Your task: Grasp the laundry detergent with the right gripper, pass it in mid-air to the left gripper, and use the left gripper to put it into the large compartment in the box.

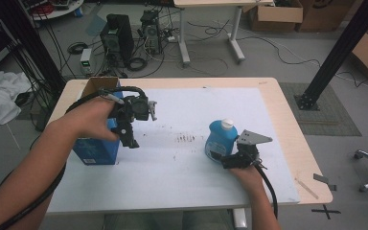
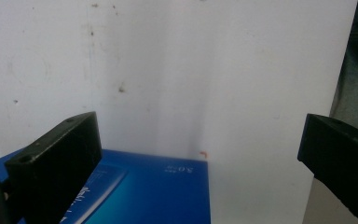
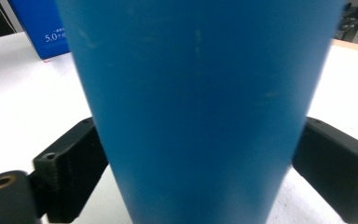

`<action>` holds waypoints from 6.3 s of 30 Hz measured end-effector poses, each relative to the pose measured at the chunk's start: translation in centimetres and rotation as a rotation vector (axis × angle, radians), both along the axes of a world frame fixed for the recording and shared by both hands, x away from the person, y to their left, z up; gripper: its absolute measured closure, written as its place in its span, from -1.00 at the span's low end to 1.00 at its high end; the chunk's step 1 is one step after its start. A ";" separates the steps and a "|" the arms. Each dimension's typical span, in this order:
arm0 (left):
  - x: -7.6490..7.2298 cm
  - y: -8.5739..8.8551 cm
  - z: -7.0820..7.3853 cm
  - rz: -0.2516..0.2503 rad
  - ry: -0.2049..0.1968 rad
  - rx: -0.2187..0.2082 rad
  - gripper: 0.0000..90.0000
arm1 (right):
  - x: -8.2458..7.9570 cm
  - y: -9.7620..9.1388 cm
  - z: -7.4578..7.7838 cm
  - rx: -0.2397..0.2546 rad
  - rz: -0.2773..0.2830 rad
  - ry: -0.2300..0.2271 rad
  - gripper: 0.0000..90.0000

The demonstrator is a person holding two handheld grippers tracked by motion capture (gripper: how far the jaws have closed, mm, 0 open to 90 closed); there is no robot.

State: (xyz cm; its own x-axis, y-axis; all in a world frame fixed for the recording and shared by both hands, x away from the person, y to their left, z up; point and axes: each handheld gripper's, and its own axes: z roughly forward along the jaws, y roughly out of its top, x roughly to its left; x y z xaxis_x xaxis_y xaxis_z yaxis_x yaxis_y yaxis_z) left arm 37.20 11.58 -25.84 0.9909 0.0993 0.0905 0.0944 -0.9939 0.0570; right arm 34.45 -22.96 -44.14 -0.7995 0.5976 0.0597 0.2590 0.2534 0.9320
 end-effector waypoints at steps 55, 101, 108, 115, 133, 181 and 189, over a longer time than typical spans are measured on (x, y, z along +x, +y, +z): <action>0.4 -0.4 -0.5 -0.007 0.016 0.008 -1.00 | -0.4 0.3 -0.1 0.003 -0.023 -0.058 -0.12; -2.9 -5.5 0.5 -0.137 0.054 -0.006 -1.00 | -1.3 11.3 4.2 -0.076 0.548 -0.058 0.00; -3.5 -6.7 0.5 -0.159 0.047 -0.001 -1.00 | -1.3 13.7 4.1 -0.071 0.587 -0.046 0.00; -4.0 -7.1 0.4 -0.169 0.039 0.017 -0.99 | -1.3 14.9 4.2 -0.047 0.600 -0.048 0.00; -4.3 -7.3 -0.1 -0.165 0.027 0.041 -0.90 | -1.5 15.6 4.6 -0.033 0.607 -0.049 0.00; -4.4 -7.5 0.2 -0.170 0.024 0.078 -0.27 | -1.2 15.8 4.7 -0.026 0.604 -0.058 0.00; -4.4 -7.5 0.2 -0.174 0.024 0.082 -0.17 | -1.1 15.8 4.7 -0.025 0.602 -0.066 0.00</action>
